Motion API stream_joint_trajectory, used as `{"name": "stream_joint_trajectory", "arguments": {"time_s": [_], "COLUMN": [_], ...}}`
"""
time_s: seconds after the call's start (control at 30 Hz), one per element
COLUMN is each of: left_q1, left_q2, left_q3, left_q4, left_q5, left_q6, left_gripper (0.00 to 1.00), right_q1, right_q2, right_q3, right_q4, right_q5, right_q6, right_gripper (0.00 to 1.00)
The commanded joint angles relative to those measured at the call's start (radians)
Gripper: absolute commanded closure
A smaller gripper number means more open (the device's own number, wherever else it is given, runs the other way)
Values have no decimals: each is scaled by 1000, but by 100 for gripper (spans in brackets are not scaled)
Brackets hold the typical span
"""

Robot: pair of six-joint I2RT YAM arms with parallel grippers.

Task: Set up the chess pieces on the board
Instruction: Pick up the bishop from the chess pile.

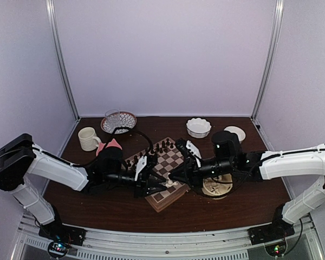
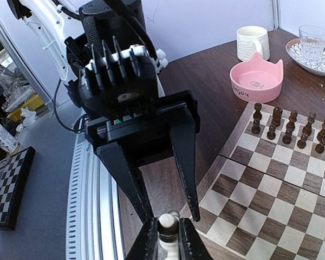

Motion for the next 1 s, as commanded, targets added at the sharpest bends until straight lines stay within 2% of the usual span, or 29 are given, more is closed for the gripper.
{"name": "stream_joint_trajectory", "arguments": {"time_s": [0.0, 0.33, 0.6, 0.7, 0.8, 0.97], "left_q1": [-8, -10, -13, -14, -15, -17], "left_q2": [18, 28, 31, 31, 30, 28], "left_q3": [35, 50, 63, 68, 77, 84], "left_q4": [18, -15, -42, -48, -75, -95], "left_q5": [20, 13, 21, 24, 29, 7], "left_q6": [21, 32, 48, 52, 62, 65], "left_gripper": [63, 62, 72, 80, 97, 100], "right_q1": [8, 8, 8, 8, 8, 9], "right_q2": [-7, -32, -40, -43, -46, -54], "right_q3": [17, 9, 4, 2, 1, 1], "right_q4": [15, 10, 12, 12, 10, -20], "right_q5": [-1, 24, 32, 36, 54, 166], "right_q6": [-6, -11, -11, -11, -12, -11], "right_gripper": [87, 87, 88, 88, 88, 88]}}
